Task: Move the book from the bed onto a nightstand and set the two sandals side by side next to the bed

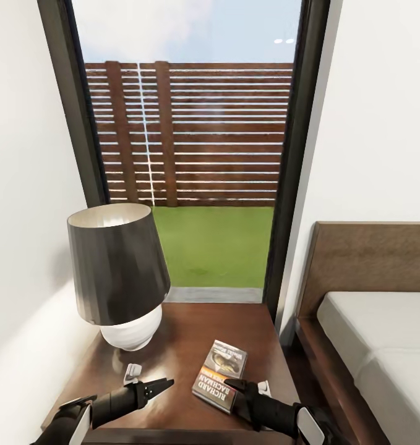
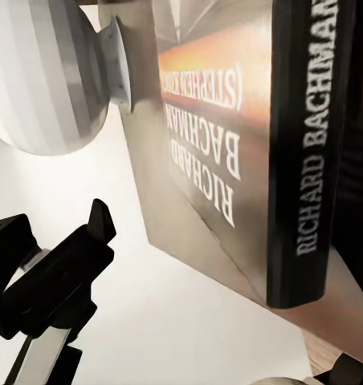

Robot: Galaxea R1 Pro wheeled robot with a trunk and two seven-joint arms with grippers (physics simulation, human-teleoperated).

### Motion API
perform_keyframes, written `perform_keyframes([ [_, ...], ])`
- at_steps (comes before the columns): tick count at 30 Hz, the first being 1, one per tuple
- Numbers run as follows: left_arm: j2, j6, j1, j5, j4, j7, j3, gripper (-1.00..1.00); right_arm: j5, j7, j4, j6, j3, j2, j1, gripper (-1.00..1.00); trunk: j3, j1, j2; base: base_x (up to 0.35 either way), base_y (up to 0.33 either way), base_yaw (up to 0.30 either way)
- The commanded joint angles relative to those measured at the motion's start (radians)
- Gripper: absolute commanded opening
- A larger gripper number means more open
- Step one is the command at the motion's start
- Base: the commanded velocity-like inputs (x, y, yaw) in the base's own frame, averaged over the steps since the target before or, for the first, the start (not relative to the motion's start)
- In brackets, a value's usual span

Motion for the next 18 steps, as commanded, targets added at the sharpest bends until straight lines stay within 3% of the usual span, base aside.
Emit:
perform_keyframes([
  [1,0.0,0.01,-0.001,0.002,0.0,-0.004,0.001,1.0,0.025,-0.008,0.002,0.001,0.001,0.001,0.0,1.0,-0.001,0.0,0.0,0.0,0.0,0.0],
  [10,0.0,0.01,-0.001,0.002,0.0,-0.004,0.001,1.0,0.025,-0.008,0.003,0.001,0.001,0.001,0.0,1.0,-0.001,0.0,0.0,-0.011,0.0,0.0],
  [18,0.0,0.011,-0.001,0.003,0.0,-0.004,0.001,1.0,0.025,-0.008,0.002,0.001,0.001,0.001,0.0,1.0,-0.001,0.0,0.0,-0.178,0.0,0.0],
])
